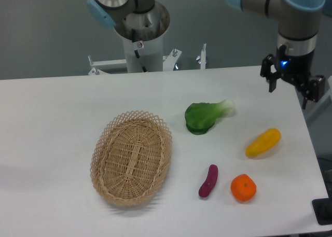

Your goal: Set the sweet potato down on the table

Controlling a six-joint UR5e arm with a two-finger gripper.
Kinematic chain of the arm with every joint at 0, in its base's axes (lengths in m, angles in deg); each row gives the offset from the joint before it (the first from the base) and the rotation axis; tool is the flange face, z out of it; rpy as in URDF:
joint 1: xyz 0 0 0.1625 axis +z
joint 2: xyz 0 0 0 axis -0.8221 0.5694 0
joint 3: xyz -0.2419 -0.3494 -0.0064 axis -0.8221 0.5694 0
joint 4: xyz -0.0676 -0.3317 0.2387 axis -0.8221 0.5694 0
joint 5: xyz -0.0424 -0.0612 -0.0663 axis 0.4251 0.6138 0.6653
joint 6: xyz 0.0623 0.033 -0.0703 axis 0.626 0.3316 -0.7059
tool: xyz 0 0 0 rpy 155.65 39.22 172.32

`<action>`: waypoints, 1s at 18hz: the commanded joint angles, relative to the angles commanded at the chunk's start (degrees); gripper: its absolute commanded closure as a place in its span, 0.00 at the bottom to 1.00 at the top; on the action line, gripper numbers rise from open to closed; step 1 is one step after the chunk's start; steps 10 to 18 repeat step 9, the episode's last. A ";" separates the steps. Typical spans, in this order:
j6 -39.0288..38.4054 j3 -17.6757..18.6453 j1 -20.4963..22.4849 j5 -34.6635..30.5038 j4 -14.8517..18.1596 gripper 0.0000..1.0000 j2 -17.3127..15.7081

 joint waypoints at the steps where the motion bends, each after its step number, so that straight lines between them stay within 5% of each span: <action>1: 0.00 0.09 0.17 0.00 0.00 0.00 0.00; 18: -0.88 0.53 0.09 0.09 -0.17 0.00 -0.35</action>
